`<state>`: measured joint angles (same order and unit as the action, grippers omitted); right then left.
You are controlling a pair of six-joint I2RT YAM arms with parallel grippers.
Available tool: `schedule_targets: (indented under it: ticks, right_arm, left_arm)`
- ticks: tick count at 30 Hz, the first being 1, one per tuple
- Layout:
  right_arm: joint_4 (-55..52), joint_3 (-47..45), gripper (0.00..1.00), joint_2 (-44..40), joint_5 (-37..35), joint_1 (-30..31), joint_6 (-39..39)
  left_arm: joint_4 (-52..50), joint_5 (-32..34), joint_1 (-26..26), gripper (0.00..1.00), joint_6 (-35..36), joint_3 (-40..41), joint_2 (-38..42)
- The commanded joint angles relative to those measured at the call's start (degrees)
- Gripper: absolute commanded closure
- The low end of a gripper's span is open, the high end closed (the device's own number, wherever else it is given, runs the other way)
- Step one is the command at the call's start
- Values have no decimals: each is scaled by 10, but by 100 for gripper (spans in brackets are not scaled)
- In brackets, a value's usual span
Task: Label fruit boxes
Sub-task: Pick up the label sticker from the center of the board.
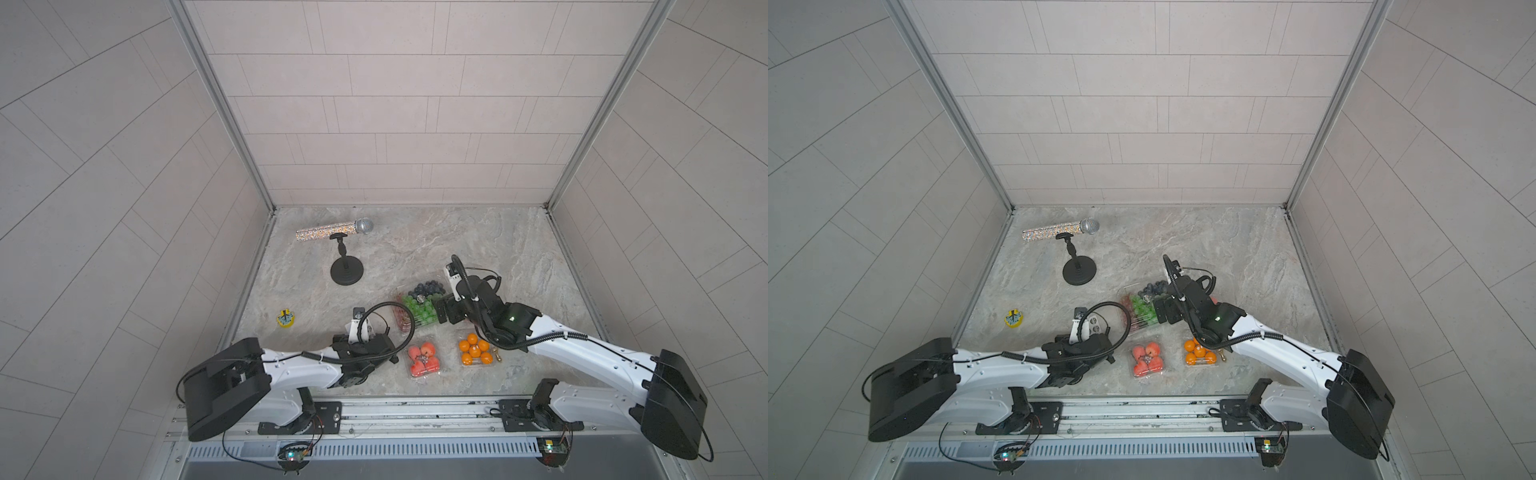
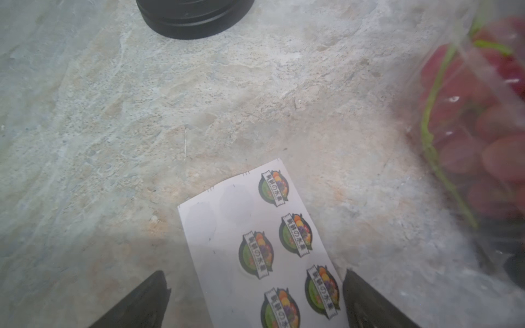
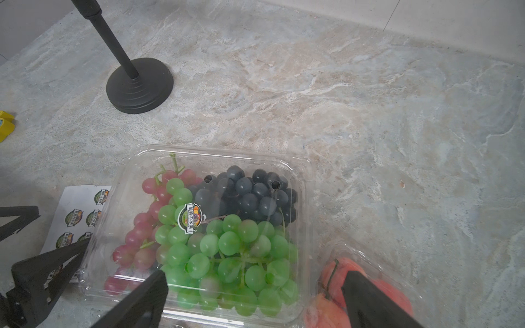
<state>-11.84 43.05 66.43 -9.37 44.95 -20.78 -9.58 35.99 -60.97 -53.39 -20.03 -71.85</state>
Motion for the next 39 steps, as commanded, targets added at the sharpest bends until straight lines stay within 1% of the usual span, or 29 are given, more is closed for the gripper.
schedule_targets:
  ticks: [1, 6, 7, 8, 10, 12, 13, 15, 16, 18, 19, 20, 24, 28, 30, 32, 35, 39]
  right_arm:
    - [1, -5, 0, -19, -6, -1, 1]
    - [8, -10, 0, -23, 3, -1, -4]
    - [8, -9, 1, -23, 3, -1, -4]
    - [7, -9, 1, -22, 3, -1, -5]
    - [4, -9, 1, -23, 2, -1, -6]
    - [3, -9, 1, -23, -1, -1, -6]
    - [4, -9, 1, -24, -3, -1, -5]
    - [6, -7, 1, -24, 1, -1, -1]
    - [10, -8, 1, -23, 4, -1, 0]
    - [15, -8, 1, -23, 10, 0, 4]
    - [17, -9, 1, -23, 11, 0, 4]
    - [19, -12, 1, -24, 10, 0, 4]
    - [18, -15, 2, -31, 6, 0, 7]
    - [27, -21, 2, -44, 3, 0, 10]
    - [28, -23, 3, -46, 1, 0, 11]
    - [29, -24, 3, -47, 0, 0, 15]
    - [30, -22, 4, -42, 1, 0, 17]
    - [32, -21, 4, -40, 8, 1, 18]
  left_arm:
    - [-38, -4, -4, 0, -5, 9, 41]
    - [-38, -14, -4, 0, -15, 25, 79]
    - [-11, -19, -4, 0, -15, 30, 81]
    - [34, -32, -4, 0, -3, 53, 78]
    - [71, -48, -4, 0, 3, 57, 69]
    - [38, -56, -4, 0, 5, 37, 58]
    - [-1, -45, -4, 0, 0, 14, 53]
    - [-44, -25, -4, 0, -25, 5, 48]
    - [-33, -24, -4, 0, -29, 15, 49]
    - [44, -38, -4, 0, -23, 53, 46]
    - [99, -51, -4, 0, -7, 72, 42]
    - [134, -65, -1, 0, 5, 80, 36]
    - [115, -58, 0, 0, 17, 59, 20]
    - [180, -63, 3, 0, 53, 69, 8]
    - [163, -45, 7, 0, 67, 51, -13]
    - [87, -3, 7, 0, 59, 10, -45]
    - [-36, 10, 3, 0, 21, -40, -76]
    - [-61, 4, -4, 1, -12, -28, -67]
